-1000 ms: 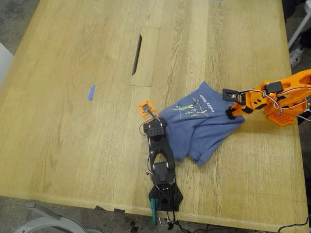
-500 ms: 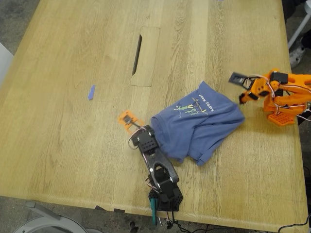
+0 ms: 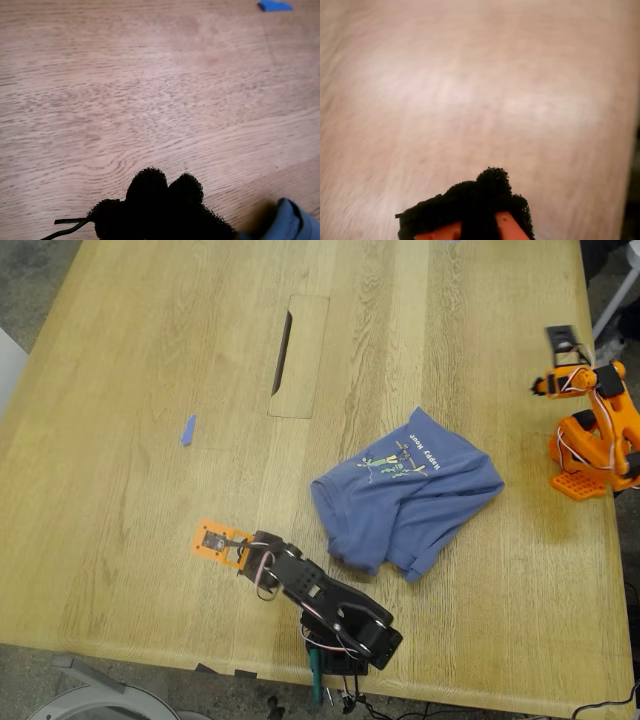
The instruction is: Fold a T-shirt
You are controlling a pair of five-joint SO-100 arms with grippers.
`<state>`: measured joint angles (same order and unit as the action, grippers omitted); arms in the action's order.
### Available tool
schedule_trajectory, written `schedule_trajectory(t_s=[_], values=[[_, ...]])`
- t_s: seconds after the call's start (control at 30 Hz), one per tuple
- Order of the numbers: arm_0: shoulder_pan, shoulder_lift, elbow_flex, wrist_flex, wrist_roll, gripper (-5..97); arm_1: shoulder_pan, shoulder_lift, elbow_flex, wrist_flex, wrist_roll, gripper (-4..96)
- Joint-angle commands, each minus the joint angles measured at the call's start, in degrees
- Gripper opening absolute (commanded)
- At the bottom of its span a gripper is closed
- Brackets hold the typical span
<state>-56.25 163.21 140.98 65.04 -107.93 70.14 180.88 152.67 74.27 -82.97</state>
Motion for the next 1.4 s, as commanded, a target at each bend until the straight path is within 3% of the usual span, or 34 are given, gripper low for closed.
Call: schedule_trajectory(t_s=[0.0,0.17,0.43,0.57,0.77,1.03,1.13,1.37], values=[[-4.9,9.0,-0.1,1.9,0.7,1,8.5,5.2,1.4,1.8,-0.6,0.0],[-19.5,21.7,5.4,3.0,1.2,1,21.8,14.0,7.7,0.1,-1.5,0.0],[-25.2,43.7,13.1,13.5,2.5,0,38.8,14.2,13.3,-6.9,-1.7,0.0],[-29.1,43.7,14.4,13.4,2.9,0,42.2,14.4,16.3,-6.2,-2.1,0.0],[-35.5,43.8,19.6,7.5,8.7,0,52.0,14.4,21.8,-6.6,-5.8,0.0],[-35.9,43.8,27.2,10.5,6.1,0,53.3,14.4,31.1,-17.1,-4.1,0.1],[-35.9,43.8,32.2,2.7,2.3,0,53.2,14.3,34.6,-26.7,-4.5,0.3],[-32.8,43.6,34.7,-2.8,1.7,0,47.3,14.3,34.7,-23.5,-3.5,0.2]])
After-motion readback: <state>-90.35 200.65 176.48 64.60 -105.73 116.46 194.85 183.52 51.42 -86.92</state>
